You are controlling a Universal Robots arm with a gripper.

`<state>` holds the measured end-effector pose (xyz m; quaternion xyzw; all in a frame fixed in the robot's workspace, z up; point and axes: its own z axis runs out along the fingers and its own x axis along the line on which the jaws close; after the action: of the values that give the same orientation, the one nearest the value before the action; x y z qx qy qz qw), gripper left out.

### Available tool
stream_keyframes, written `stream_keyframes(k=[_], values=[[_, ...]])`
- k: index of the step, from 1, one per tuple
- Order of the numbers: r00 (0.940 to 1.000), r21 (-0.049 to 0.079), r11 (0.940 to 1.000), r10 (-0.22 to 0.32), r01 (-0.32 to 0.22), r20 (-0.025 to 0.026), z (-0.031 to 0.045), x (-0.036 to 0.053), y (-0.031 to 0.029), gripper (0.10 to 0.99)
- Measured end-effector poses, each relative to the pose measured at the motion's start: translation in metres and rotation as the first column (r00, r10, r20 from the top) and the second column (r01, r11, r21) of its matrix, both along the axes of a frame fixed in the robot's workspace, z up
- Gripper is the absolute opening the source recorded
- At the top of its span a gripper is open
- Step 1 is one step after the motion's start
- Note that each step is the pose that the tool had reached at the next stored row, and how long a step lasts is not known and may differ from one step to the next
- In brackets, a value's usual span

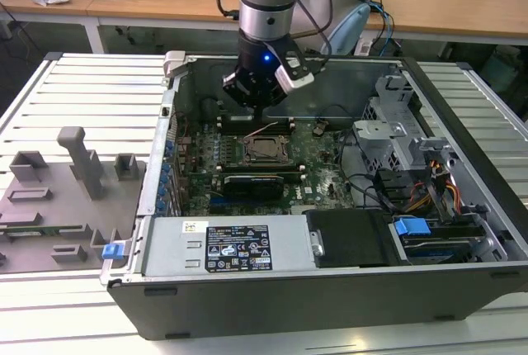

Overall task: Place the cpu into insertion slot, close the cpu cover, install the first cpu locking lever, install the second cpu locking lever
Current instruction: 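Install the first cpu locking lever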

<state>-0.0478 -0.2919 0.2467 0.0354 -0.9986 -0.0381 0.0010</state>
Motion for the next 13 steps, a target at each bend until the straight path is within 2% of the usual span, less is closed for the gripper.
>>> stream_keyframes(k=[1, 4, 11, 13], values=[[1.0, 0.022, 0.9997, -0.003, 0.003, -0.0001, -0.0002, 0.0001, -0.0001, 0.106], [0.9998, 0.036, 0.9992, -0.019, 0.019, -0.0001, -0.0036, 0.0027, -0.0002, 0.106], [0.9999, 0.036, 0.9993, -0.011, 0.011, -0.0002, -0.0141, 0.0101, 0.0002, 0.106], [0.9999, 0.036, 0.9992, 0.017, -0.017, -0.0002, -0.0163, 0.011, 0.0003, 0.106]])
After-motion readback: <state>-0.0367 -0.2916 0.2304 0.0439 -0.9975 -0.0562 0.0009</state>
